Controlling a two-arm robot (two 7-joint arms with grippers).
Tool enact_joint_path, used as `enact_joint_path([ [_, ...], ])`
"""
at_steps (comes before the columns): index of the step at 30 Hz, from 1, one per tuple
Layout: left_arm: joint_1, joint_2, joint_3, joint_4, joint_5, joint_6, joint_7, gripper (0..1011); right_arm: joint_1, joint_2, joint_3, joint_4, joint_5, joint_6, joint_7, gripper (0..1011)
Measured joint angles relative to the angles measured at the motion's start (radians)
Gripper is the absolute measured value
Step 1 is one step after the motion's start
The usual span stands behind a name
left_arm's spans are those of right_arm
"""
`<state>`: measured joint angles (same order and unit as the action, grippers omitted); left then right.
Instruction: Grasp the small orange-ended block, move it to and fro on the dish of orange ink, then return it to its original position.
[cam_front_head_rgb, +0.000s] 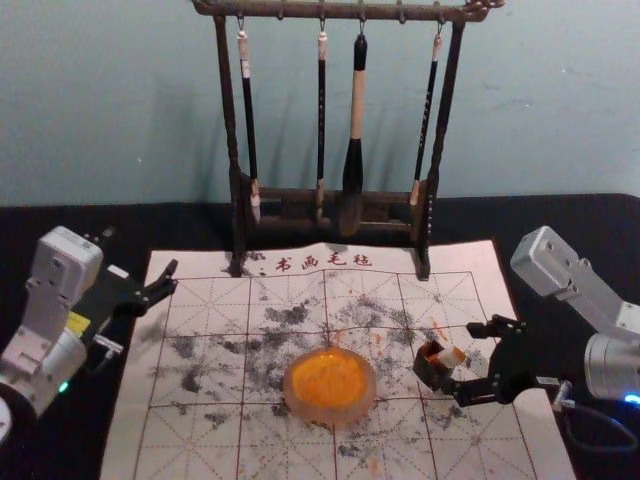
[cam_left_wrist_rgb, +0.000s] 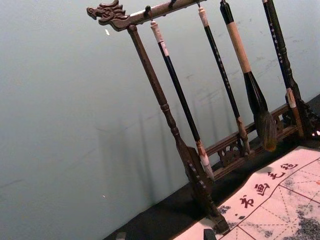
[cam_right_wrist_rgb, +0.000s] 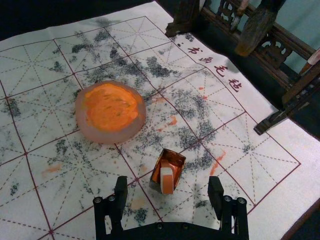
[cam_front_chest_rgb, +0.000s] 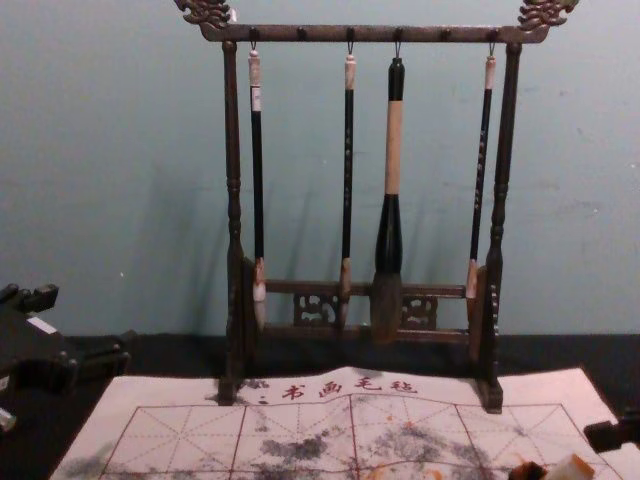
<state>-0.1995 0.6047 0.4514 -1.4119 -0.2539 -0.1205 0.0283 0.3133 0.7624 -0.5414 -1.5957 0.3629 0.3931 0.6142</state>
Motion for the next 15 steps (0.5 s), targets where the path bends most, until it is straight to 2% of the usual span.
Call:
enact_joint_path([
  [9, 0.0, 0.0, 0.0, 0.0, 0.0, 0.0, 0.0, 1001, 0.0, 0.0, 0.0, 0.0, 0.0, 0.0, 0.0, 1002],
  [15, 0.0, 0.0, 0.0, 0.0, 0.0, 0.0, 0.0, 1001, -0.024, -0.01, 0.03, -0.018, 0.004, -0.023, -0.042, 1002],
])
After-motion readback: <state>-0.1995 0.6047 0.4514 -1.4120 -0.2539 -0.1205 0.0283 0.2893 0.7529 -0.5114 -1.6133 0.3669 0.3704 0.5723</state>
